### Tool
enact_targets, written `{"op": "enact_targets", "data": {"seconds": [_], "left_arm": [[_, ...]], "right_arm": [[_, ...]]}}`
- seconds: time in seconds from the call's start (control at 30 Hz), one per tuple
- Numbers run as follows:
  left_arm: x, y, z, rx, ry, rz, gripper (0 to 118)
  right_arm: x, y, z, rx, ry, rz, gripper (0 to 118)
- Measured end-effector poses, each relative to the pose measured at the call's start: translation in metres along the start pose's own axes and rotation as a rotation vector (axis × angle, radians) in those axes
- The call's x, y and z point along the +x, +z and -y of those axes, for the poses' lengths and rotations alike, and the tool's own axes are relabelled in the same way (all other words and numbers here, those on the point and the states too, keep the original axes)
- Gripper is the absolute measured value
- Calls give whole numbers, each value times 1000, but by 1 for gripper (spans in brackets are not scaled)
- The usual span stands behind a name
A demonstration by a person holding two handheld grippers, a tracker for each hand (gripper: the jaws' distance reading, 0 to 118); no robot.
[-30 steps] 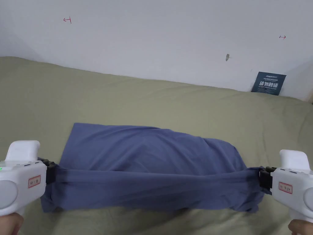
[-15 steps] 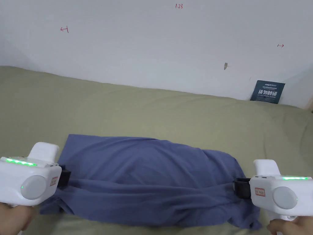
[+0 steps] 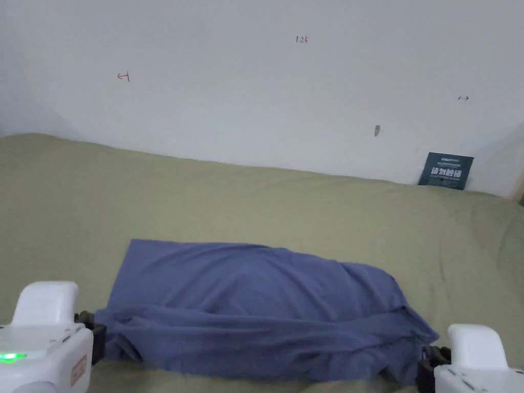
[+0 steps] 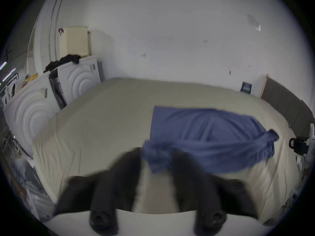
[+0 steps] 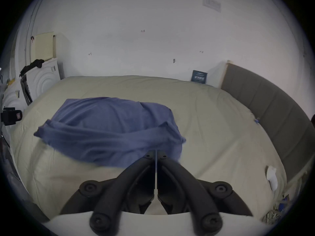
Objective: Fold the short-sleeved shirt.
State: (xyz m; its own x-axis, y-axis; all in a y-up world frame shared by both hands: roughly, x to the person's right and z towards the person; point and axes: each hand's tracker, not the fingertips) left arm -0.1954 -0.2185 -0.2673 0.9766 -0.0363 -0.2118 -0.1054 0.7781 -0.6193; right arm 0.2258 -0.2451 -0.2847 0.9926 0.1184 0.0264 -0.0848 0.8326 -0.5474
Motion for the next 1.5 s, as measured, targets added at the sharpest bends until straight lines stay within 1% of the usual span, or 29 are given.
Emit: {"op": "enact_targets", "data": {"seconds": [0.07, 0.13, 0.17, 0.23, 0.37, 0.43, 0.47, 0.53, 0.57, 0.6, 0.67, 0.73, 0.8, 0.83, 0.87, 0.9, 0.93, 1.03, 1.17, 1.2, 1.23, 1.27, 1.3, 1.33, 1.37, 1.4, 1.43, 1.47, 1.5], "left_arm": [[-2, 12, 29, 17, -6, -3, 0], [-11, 7, 50, -33, 51, 42, 0], [-14, 1, 58, -68, 57, 51, 0], [-18, -9, 64, -116, 46, 32, 0], [-22, -29, 56, -55, 121, 61, 0], [-16, -45, 47, -18, 102, 62, 3], [-14, -53, 43, 2, 79, 51, 14], [-7, -71, 36, 19, 36, 42, 70], [-8, -80, 33, 11, 26, 78, 82], [-7, -90, 30, 1, 34, 97, 84], [-2, -111, 24, -22, 9, 75, 84], [3, -132, 21, -43, -58, 31, 84], [7, -143, 23, -56, -116, 41, 82], [6, -143, 24, -78, -129, 68, 75], [3, -141, 25, -108, -124, 88, 56], [1, -140, 26, -114, -113, 95, 21], [-2, -138, 31, -109, -109, 119, 16], [-5, -135, 40, -118, -124, 119, 15], [-6, -124, 41, -106, -100, 140, 14], [-2, -118, 39, -104, -101, 141, 14], [0, -116, 38, -99, -106, 146, 14], [2, -115, 37, -94, -118, 147, 14], [3, -115, 36, -98, -134, 143, 14], [5, -114, 34, -101, -144, 145, 14], [6, -114, 33, -100, -147, 144, 14], [6, -114, 33, -98, -148, 145, 14], [6, -113, 33, -98, -149, 149, 14], [5, -114, 31, -100, -149, 148, 14], [5, -116, 31, -101, -151, 149, 14]], "right_arm": [[-5, 16, 24, -49, -28, -64, 1], [-8, 22, 43, -100, -83, -110, 1], [-9, 21, 51, -123, -79, -117, 1], [-9, 17, 57, -156, -64, -92, 1], [-1, 15, 55, -150, -120, -105, 1], [3, 11, 50, -153, -130, -108, 1], [4, 10, 47, -155, -131, -112, 1], [8, 9, 42, -158, -131, -121, 1], [10, 9, 40, -156, -134, -134, 1], [12, 8, 39, -152, -136, -145, 1], [14, 6, 36, -144, -132, -151, 1], [14, 3, 33, -146, -128, -147, 2], [17, 0, 32, -152, -129, -146, 2], [19, -1, 31, -154, -130, -146, 2], [19, -2, 32, -157, -129, -144, 2], [20, -3, 31, -161, -128, -138, 2], [22, -5, 31, -163, -128, -133, 2], [23, -13, 30, -171, -131, -123, 2], [25, -30, 24, -178, -126, -118, 2], [27, -37, 23, -181, -127, -109, 4], [29, -46, 22, -182, -129, -94, 20], [31, -55, 21, -181, -131, -85, 52], [35, -66, 21, -178, -132, -84, 88], [37, -79, 20, -187, -130, -83, 96], [40, -90, 20, -214, -126, -91, 96], [42, -100, 19, -219, -122, -92, 105], [43, -110, 18, -220, -116, -92, 101], [44, -121, 17, -235, -104, -86, 100], [44, -131, 15, -256, -83, -38, 100]]}}
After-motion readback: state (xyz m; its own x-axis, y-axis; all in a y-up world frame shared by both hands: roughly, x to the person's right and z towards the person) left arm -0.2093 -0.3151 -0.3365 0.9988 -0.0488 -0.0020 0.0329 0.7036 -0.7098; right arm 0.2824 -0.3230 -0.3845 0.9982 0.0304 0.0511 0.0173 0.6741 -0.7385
